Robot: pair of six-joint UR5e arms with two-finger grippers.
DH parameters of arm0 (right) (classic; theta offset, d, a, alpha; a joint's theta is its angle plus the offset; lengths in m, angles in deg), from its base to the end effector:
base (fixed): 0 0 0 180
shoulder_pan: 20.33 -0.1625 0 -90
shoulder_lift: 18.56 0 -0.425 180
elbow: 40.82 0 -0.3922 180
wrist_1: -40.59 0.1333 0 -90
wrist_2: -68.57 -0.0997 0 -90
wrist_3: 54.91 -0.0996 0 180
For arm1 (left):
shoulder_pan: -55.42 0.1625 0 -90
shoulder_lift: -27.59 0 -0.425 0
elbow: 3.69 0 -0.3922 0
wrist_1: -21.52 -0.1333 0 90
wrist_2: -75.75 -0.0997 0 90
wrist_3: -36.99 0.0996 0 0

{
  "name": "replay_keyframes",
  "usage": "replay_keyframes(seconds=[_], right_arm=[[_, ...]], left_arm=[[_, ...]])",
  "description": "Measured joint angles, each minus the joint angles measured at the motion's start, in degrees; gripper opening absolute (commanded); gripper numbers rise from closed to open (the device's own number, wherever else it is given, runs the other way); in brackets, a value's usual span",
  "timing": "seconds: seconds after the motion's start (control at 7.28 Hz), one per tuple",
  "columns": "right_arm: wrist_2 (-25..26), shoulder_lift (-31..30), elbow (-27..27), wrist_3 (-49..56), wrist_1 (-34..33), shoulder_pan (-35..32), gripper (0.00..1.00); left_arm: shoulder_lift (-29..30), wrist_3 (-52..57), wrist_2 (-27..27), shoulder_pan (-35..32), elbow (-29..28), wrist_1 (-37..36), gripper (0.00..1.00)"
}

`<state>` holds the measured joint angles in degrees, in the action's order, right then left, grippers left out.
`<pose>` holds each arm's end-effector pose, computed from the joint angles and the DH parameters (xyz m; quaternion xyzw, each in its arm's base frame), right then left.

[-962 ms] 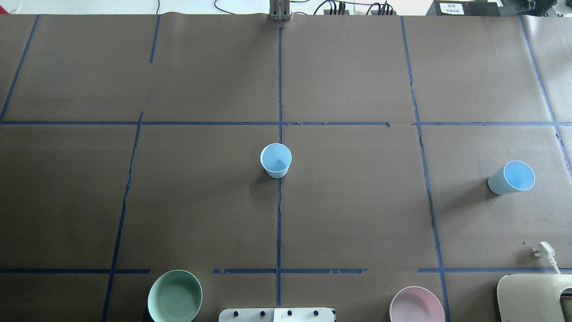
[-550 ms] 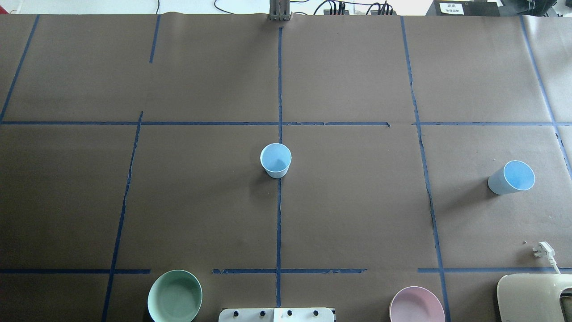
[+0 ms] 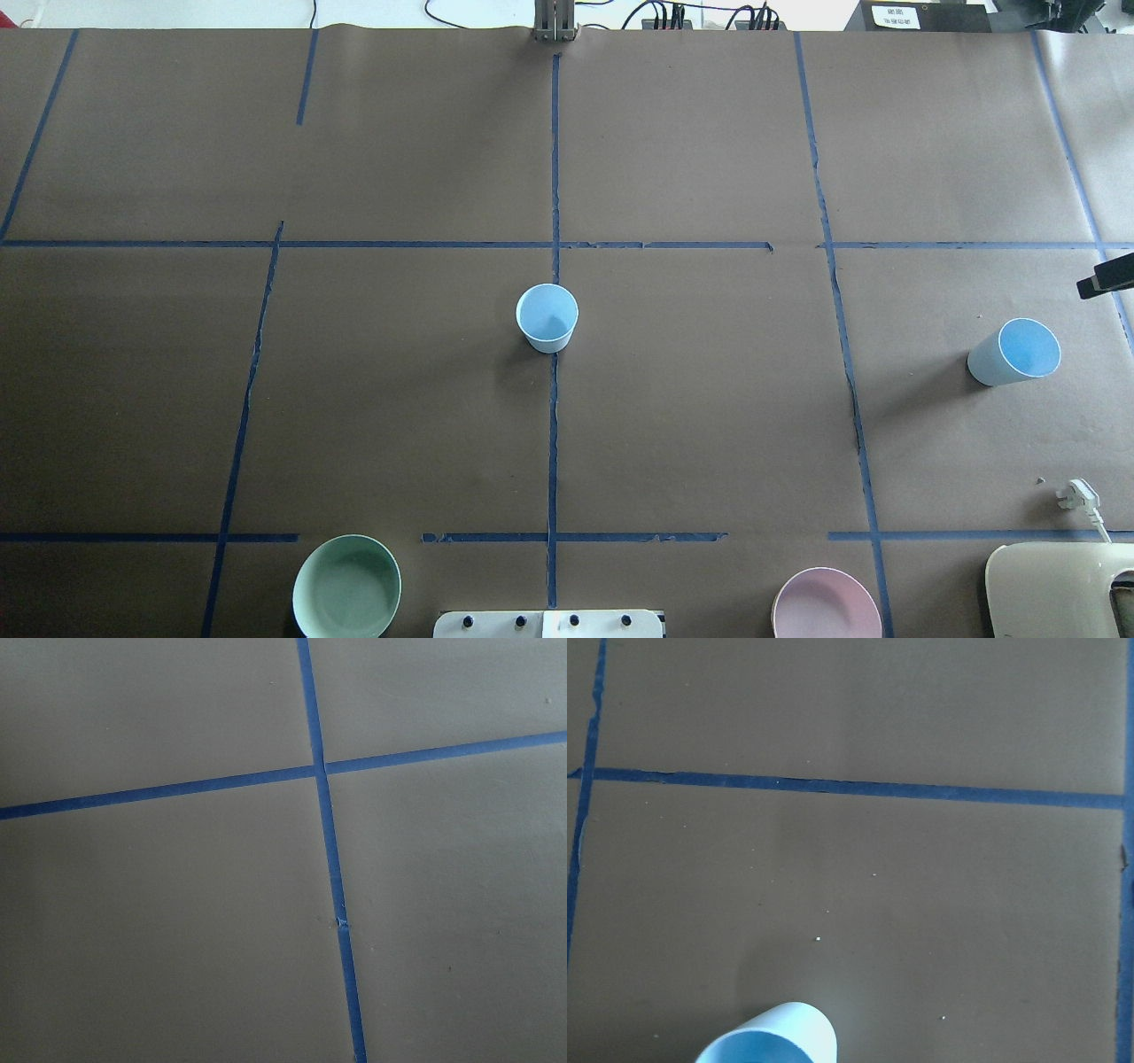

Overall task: Stack blue cups with both arms
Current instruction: 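Reach the right gripper to the other light blue cup and grasp it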

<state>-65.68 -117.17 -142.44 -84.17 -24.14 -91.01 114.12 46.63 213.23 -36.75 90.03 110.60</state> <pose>-0.0886 -0.4454 0.5777 0.0560 -0.4260 -0.0138 0.9029 -0.0775 -0.4628 0.6535 0.0361 0.4010 0.0573 0.9136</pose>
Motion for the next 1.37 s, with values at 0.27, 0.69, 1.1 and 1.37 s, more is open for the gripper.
replay_keyframes(seconds=[0.27, 0.69, 1.1, 1.37], right_arm=[[2.9, -0.9, 0.0, -3.3, 2.3, 5.0, 1.0], [5.7, -2.3, 1.7, -4.0, 3.5, 9.3, 0.88], [6.1, -0.9, 4.1, -4.6, 3.6, 11.5, 0.01], [6.0, 0.0, 4.4, -5.1, 3.6, 11.7, 0.0]], left_arm=[[0.0, -0.1, 0.2, 0.0, 0.2, 0.1, 1.0], [0.0, -0.1, 0.6, 0.0, 0.8, 0.1, 1.0], [-0.1, 0.1, 0.6, 0.0, 0.8, 0.1, 1.0], [-0.2, 0.2, 0.6, 0.0, 0.8, 0.1, 1.0]])
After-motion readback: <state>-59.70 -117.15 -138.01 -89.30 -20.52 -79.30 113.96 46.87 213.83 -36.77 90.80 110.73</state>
